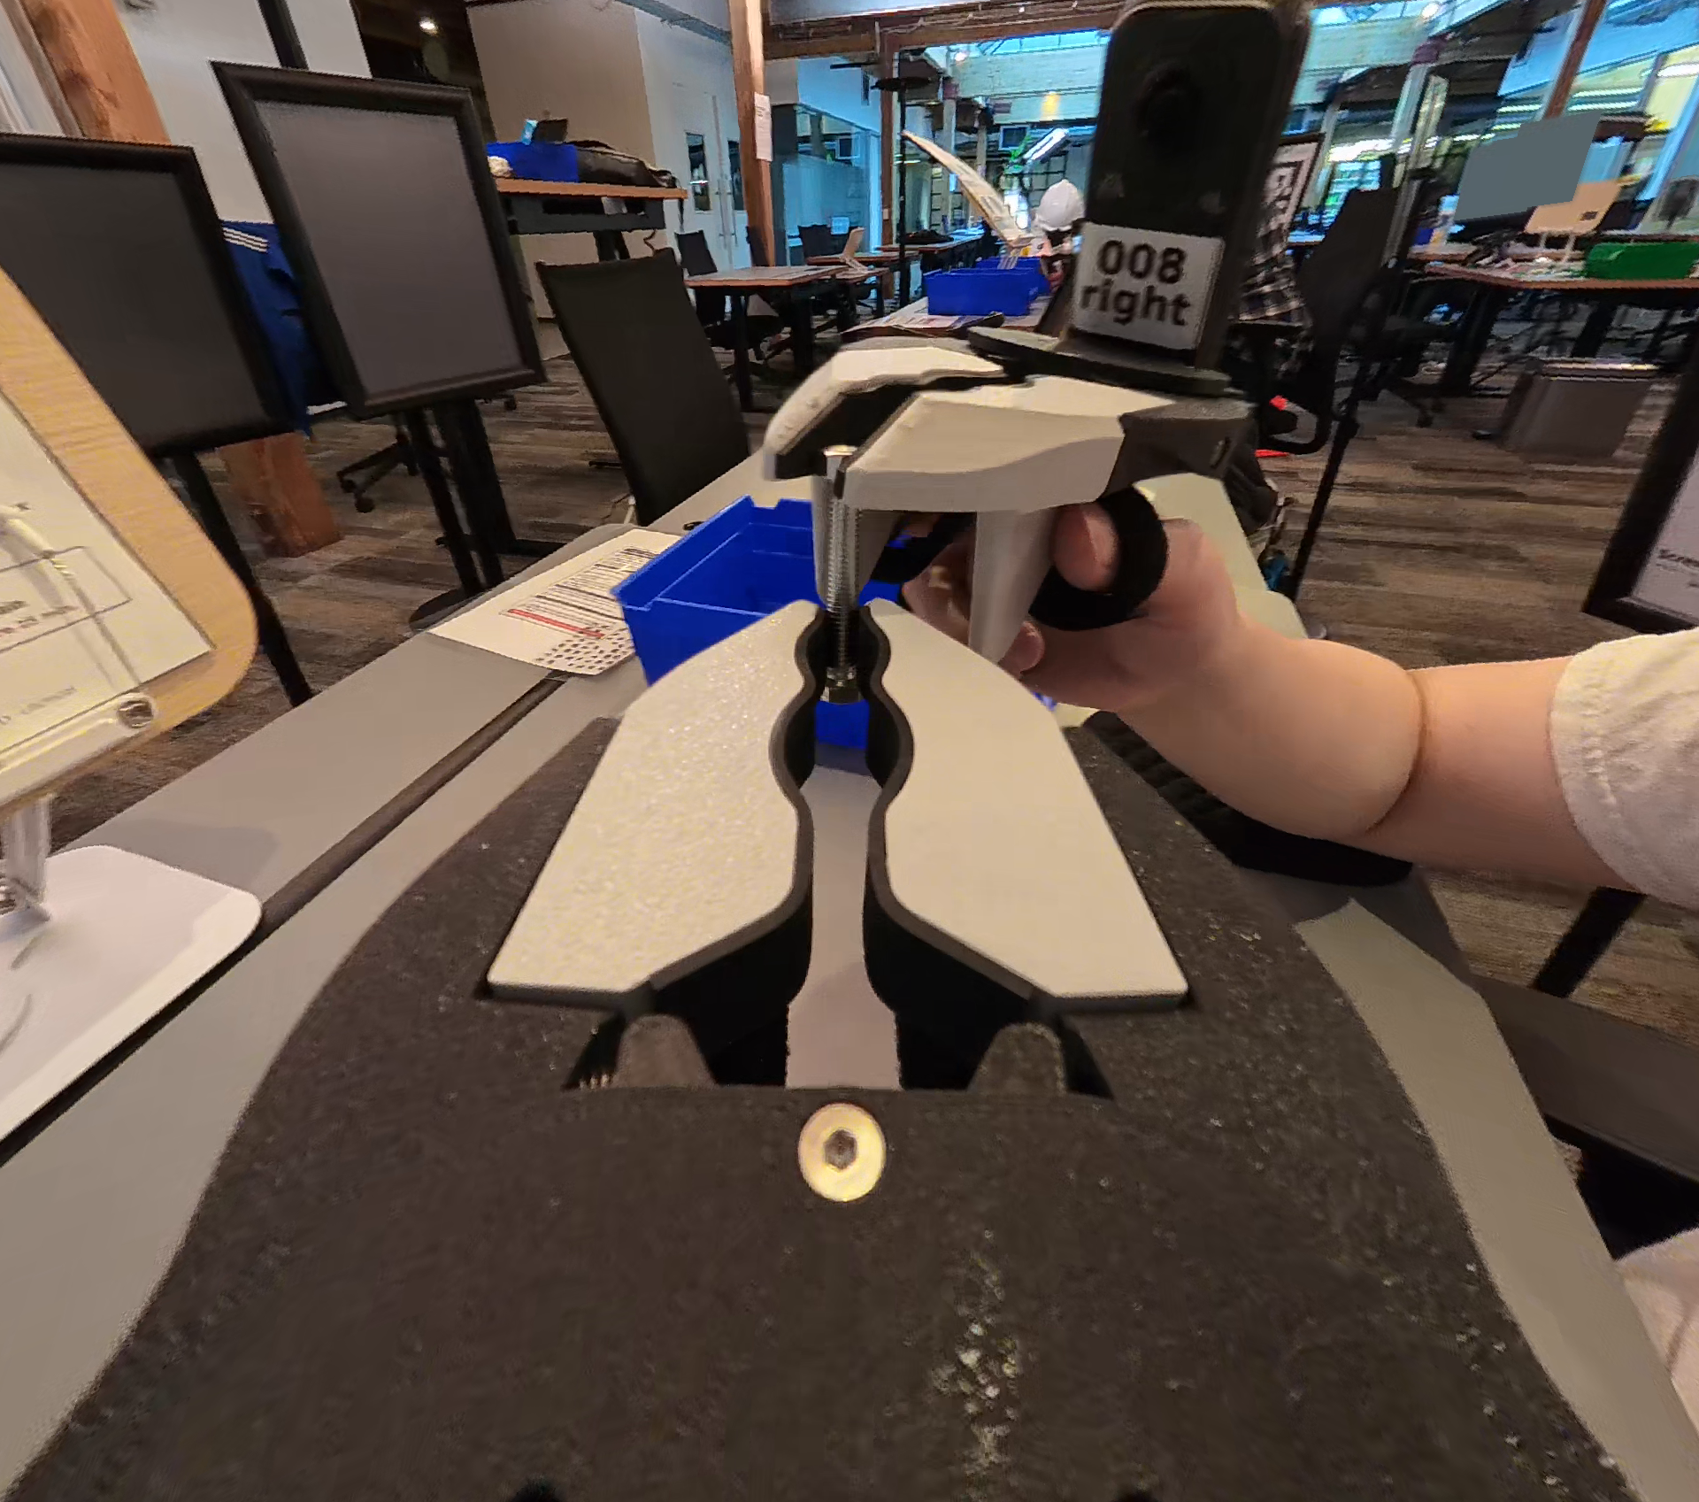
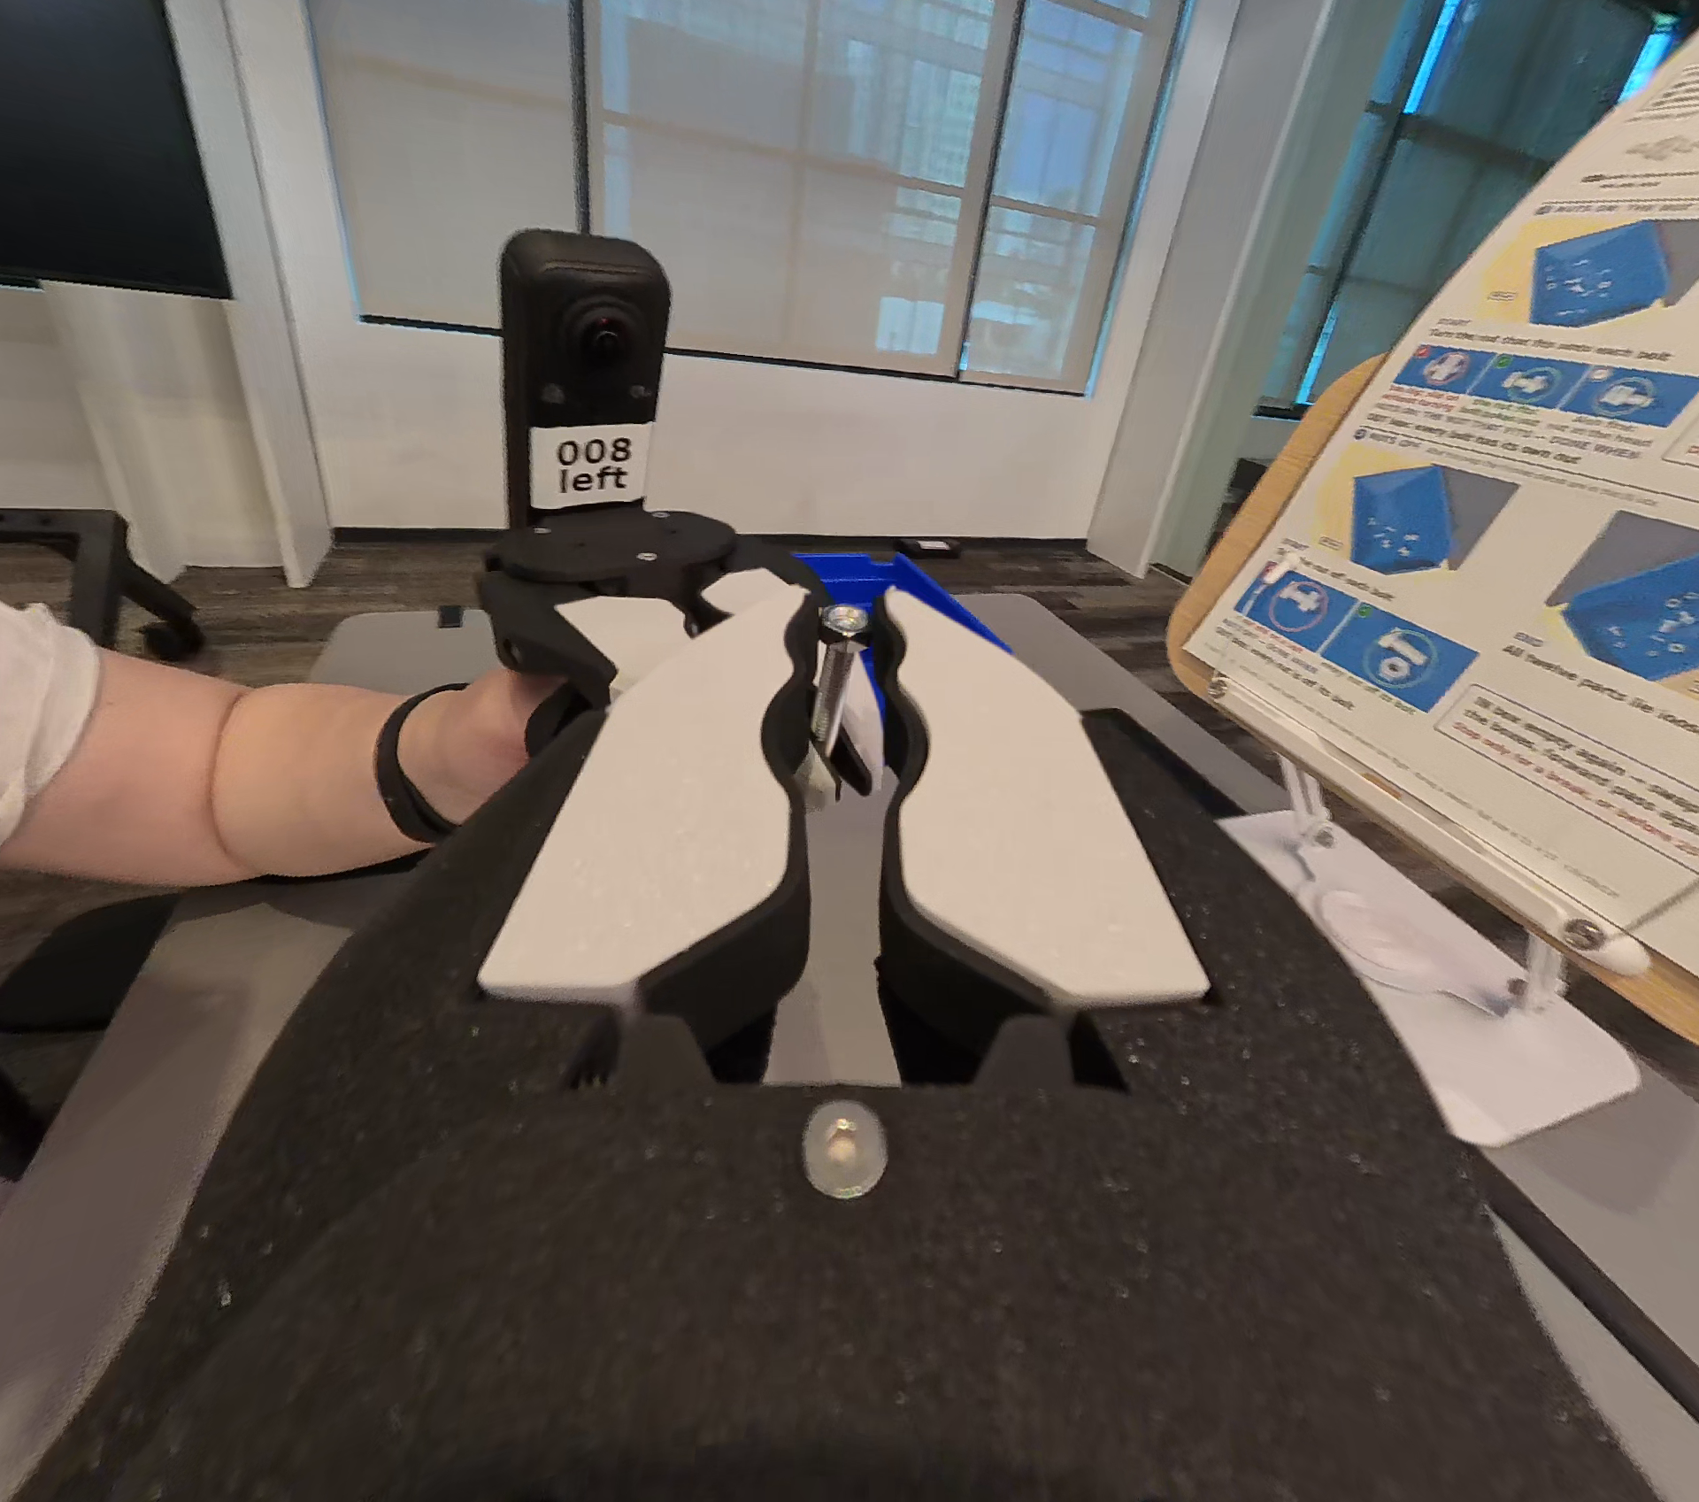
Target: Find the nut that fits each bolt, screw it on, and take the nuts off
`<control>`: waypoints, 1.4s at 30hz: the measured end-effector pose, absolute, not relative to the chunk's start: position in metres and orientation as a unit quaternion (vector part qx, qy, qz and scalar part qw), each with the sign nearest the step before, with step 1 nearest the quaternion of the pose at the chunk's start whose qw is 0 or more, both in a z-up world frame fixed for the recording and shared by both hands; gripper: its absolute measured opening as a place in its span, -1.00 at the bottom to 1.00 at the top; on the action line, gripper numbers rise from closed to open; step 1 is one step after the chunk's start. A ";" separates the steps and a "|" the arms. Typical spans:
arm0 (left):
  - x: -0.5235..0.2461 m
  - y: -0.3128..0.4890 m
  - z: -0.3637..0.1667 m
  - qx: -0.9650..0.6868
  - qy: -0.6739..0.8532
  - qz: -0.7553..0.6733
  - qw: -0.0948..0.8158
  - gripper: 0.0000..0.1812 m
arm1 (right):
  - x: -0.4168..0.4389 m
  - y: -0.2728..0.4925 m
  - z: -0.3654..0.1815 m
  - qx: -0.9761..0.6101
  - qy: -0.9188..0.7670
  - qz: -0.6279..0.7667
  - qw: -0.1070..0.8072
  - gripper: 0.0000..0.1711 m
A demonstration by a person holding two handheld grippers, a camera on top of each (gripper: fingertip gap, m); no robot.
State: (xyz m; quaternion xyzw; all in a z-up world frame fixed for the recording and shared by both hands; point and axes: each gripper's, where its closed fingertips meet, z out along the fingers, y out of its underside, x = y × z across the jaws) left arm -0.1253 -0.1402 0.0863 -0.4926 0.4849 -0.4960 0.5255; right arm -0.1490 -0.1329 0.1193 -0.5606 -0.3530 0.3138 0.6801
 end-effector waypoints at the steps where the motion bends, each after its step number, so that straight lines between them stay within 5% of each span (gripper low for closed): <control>1: -0.125 -0.142 0.087 -0.488 0.488 -0.505 0.518 -0.95 | -0.150 -0.135 0.120 -0.555 -0.360 0.330 0.674 -0.88; 10: -0.128 -0.220 0.082 -0.393 0.581 -0.648 0.295 -0.95 | -0.145 -0.213 0.116 -0.351 -0.522 0.581 0.516 -0.88; 22: -0.142 -0.271 0.085 -0.303 0.541 -0.783 0.049 -0.94 | -0.143 -0.258 0.112 -0.221 -0.538 0.702 0.410 -0.88; 35: -0.134 -0.245 0.081 -0.342 0.544 -0.755 0.132 -0.95 | -0.142 -0.232 0.114 -0.272 -0.513 0.664 0.471 -0.87; 42: -0.127 -0.199 0.092 -0.392 0.505 -0.707 0.304 -0.95 | -0.131 -0.175 0.132 -0.386 -0.421 0.559 0.602 -0.72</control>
